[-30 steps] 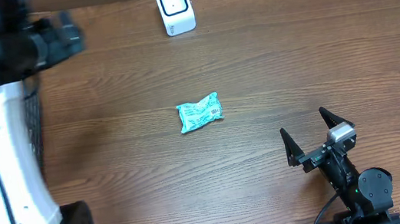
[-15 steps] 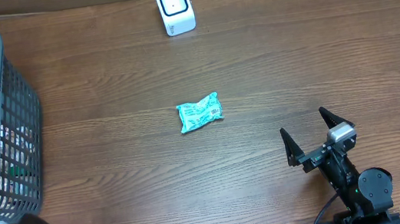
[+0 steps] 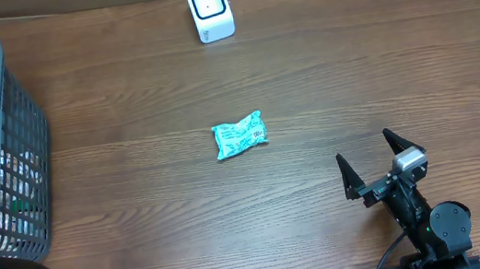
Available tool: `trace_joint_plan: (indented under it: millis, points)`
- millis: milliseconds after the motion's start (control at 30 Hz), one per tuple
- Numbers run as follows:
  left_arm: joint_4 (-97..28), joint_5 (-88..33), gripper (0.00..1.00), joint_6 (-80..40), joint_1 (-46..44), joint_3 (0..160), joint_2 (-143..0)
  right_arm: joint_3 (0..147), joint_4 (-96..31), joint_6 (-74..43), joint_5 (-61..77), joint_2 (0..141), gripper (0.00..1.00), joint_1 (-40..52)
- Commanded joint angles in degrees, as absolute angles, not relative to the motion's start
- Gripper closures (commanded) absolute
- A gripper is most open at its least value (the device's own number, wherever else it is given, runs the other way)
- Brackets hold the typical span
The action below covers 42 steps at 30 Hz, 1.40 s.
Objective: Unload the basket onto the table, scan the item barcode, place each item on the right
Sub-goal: 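Return the left gripper into the basket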
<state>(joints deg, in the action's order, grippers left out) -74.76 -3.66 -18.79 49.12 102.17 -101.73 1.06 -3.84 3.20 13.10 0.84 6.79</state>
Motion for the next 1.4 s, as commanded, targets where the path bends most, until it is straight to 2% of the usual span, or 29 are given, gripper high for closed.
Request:
trace_joint_plan:
  millis: [0, 100, 200, 333, 433, 667, 900, 1367]
  points:
    - [-71.57, -3.22, 0.04, -11.97, 49.28, 98.02, -101.21, 0.45, -3.44, 3.07, 13.13, 0.16, 0.00, 6.72]
    - [-67.00, -2.96, 0.05, -6.81, 49.28, 94.11, -101.45, 0.45, -3.44, 3.07, 13.10, 0.16, 0.00, 6.74]
    - [-62.39, -2.74, 0.16, -3.70, 49.28, 90.45, -101.89, 0.45, -3.44, 3.07, 13.13, 0.16, 0.00, 6.74]
    - [-55.35, -2.31, 0.20, -1.15, 49.21, 85.47, -101.91, 0.45, -3.44, 3.07, 13.13, 0.16, 0.00, 6.72]
    - [-51.48, 0.14, 0.36, 0.97, 49.21, 83.33, -101.91, 0.45, -3.44, 3.07, 13.13, 0.16, 0.00, 6.74]
    - [-42.89, 6.59, 0.49, 2.74, 49.21, 82.08, -102.02, 0.45, -3.44, 3.07, 13.13, 0.16, 0.00, 6.74]
    - [-37.30, 6.59, 0.51, 15.03, 48.71, 82.08, -105.62, 0.45, -3.44, 3.07, 13.13, 0.16, 0.00, 6.72]
    - [-31.73, 6.31, 0.49, 15.94, 48.71, 82.08, -115.39, 0.45, -3.44, 3.07, 13.10, 0.16, 0.00, 6.74]
